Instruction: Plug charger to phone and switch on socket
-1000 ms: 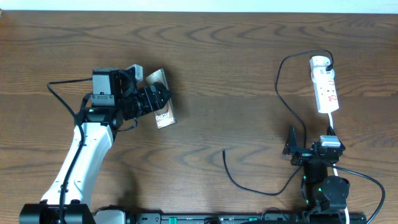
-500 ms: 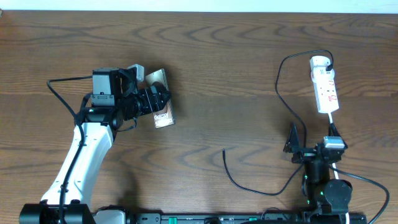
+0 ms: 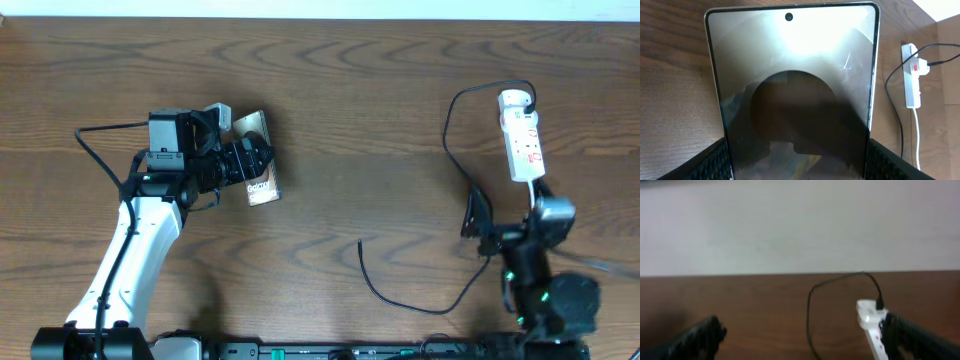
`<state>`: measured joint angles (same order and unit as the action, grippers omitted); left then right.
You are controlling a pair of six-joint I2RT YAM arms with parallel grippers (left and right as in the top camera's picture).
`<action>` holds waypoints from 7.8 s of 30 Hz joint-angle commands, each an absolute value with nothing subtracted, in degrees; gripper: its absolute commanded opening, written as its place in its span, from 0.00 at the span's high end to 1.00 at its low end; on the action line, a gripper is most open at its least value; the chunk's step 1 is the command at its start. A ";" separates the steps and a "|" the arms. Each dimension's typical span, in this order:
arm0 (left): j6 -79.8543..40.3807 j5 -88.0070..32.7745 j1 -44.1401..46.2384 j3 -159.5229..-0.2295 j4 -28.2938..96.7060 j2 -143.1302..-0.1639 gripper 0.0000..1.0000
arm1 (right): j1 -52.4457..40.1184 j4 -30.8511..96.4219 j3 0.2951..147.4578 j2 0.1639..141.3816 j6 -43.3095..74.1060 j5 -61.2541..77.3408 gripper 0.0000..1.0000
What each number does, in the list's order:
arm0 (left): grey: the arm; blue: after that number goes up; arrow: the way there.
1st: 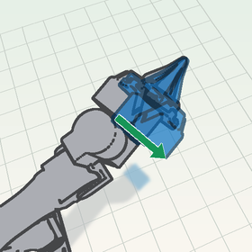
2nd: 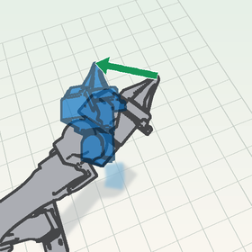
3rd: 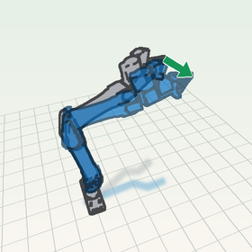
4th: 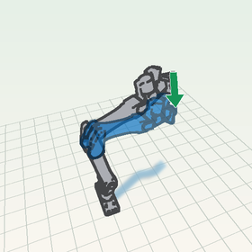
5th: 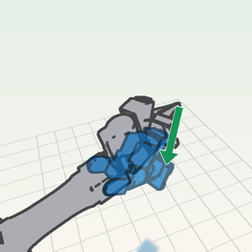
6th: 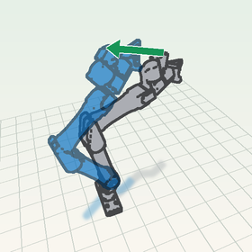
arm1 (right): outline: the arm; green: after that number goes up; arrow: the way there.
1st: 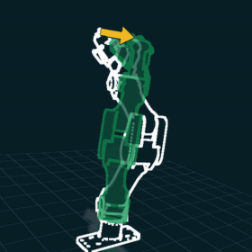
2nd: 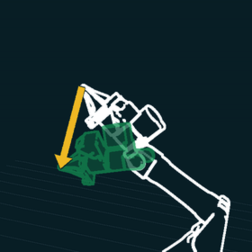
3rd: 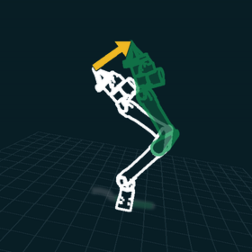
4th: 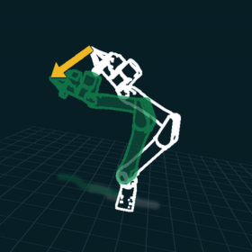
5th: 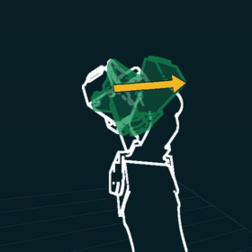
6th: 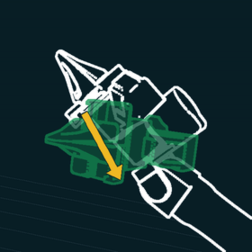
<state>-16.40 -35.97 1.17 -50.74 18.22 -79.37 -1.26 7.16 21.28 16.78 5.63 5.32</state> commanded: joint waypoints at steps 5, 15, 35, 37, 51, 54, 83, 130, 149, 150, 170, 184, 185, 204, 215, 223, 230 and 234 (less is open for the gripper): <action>-15.73 -36.82 0.99 -53.36 17.96 -79.09 0.93 | -2.31 20.36 50.43 48.12 6.37 24.21 0.01; -22.98 -36.77 0.99 -53.36 17.89 -79.09 0.93 | -2.35 24.73 78.70 86.28 6.44 71.50 0.01; -71.33 -28.80 0.97 -53.36 17.52 -79.09 0.93 | -11.46 3.42 79.00 107.72 23.51 75.57 0.01; -75.46 -28.82 0.97 -53.36 17.52 -79.09 0.93 | -12.69 3.38 79.00 107.72 23.51 73.56 0.01; -95.39 -27.33 0.99 -53.36 17.54 -79.09 0.93 | -20.45 4.45 78.96 107.72 23.57 62.94 0.02; -97.76 -27.35 0.99 -53.36 17.54 -79.09 0.92 | -22.09 6.22 78.96 107.72 23.81 58.78 0.03; -97.80 -27.81 1.10 -53.36 17.78 -79.09 0.93 | -33.82 8.80 78.96 107.92 23.77 43.75 0.09; -97.82 -30.44 4.01 -53.36 18.15 -79.09 0.93 | -39.64 11.33 78.96 107.94 23.55 32.86 0.61; -97.80 -31.00 4.93 -53.36 18.13 -79.09 0.93 | -39.64 11.40 78.96 107.94 23.55 31.99 0.73; -97.80 -31.00 4.97 -53.36 18.13 -79.09 0.93 | -39.64 11.40 78.96 107.94 23.55 31.99 0.74; -97.80 -31.00 4.97 -53.36 18.15 -79.09 0.93 | -39.64 11.42 78.96 107.94 23.55 31.99 0.93; -97.78 -30.98 4.97 -53.36 18.17 -79.09 0.83 | -39.64 11.44 78.96 107.94 23.55 31.99 0.99; -97.78 -30.98 4.97 -53.36 18.15 -79.09 0.67 | -39.64 11.44 78.96 107.94 23.55 31.99 0.99; -97.45 -31.03 4.95 -53.36 18.20 -79.09 0.10 | -39.59 11.62 78.96 107.94 23.77 31.99 0.99; -95.61 -32.21 4.95 -53.36 18.15 -79.09 0.10 | -38.74 11.35 78.96 107.94 23.79 31.59 0.99; -94.54 -32.84 4.95 -53.36 18.13 -79.07 0.10 | -37.26 11.22 78.96 107.94 24.86 31.64 0.99; -94.08 -34.11 4.95 -53.36 17.98 -78.96 0.10 | -35.66 11.18 78.96 107.94 24.88 31.64 0.99; -93.47 -35.29 4.89 -53.39 17.04 -78.85 0.10 | -35.07 11.25 78.96 107.94 24.88 31.64 0.99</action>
